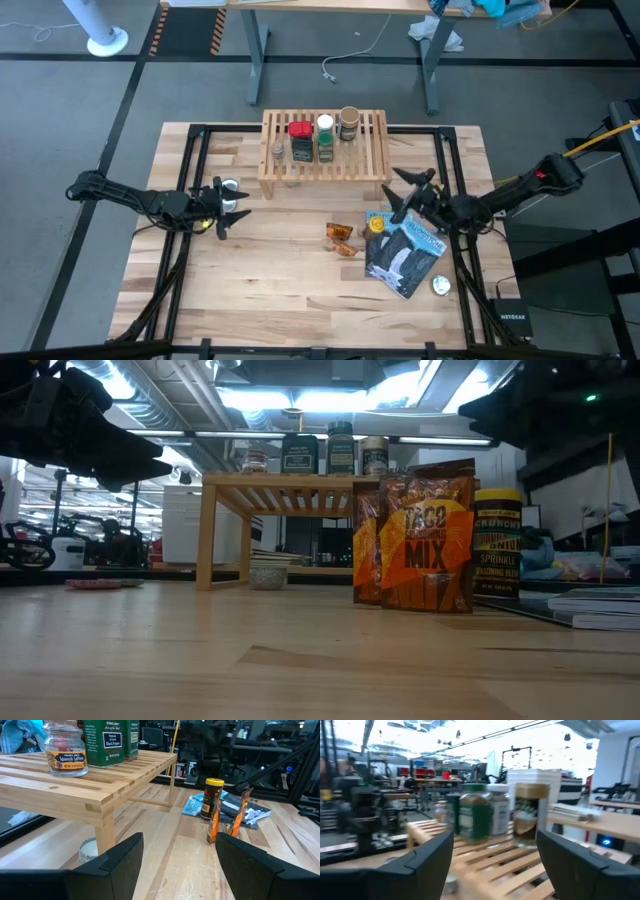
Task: Shelf spices
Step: Remove the gold seasoning bottle from the shelf
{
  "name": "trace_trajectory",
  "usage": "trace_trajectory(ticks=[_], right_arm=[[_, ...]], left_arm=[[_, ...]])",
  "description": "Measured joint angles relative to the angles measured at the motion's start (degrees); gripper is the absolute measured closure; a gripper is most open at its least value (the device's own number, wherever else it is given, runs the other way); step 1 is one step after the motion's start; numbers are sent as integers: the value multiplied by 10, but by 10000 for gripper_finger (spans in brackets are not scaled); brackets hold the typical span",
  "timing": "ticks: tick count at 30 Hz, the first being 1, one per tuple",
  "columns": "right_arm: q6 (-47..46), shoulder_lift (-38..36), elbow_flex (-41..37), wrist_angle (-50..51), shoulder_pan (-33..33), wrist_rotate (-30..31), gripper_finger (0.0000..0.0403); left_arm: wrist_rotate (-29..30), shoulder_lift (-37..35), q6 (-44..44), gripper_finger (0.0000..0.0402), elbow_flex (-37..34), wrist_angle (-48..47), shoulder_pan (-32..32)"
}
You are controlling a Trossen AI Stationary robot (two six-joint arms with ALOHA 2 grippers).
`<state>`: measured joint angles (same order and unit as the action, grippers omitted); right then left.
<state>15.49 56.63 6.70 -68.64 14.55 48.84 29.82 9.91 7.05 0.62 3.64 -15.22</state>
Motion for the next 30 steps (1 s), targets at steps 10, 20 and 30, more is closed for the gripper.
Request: trace_trajectory(ticks=[10, 20, 30], right_arm=[[-85, -32, 73, 211, -269, -279, 111], [-143, -4, 173, 331, -462, -551, 85], [-134, 103, 224, 327, -529, -655, 55]], left_arm=[[0, 0, 0, 160, 0, 0, 0], [0, 0, 0, 160, 0, 0, 0], [0, 0, 0, 160, 0, 0, 0]])
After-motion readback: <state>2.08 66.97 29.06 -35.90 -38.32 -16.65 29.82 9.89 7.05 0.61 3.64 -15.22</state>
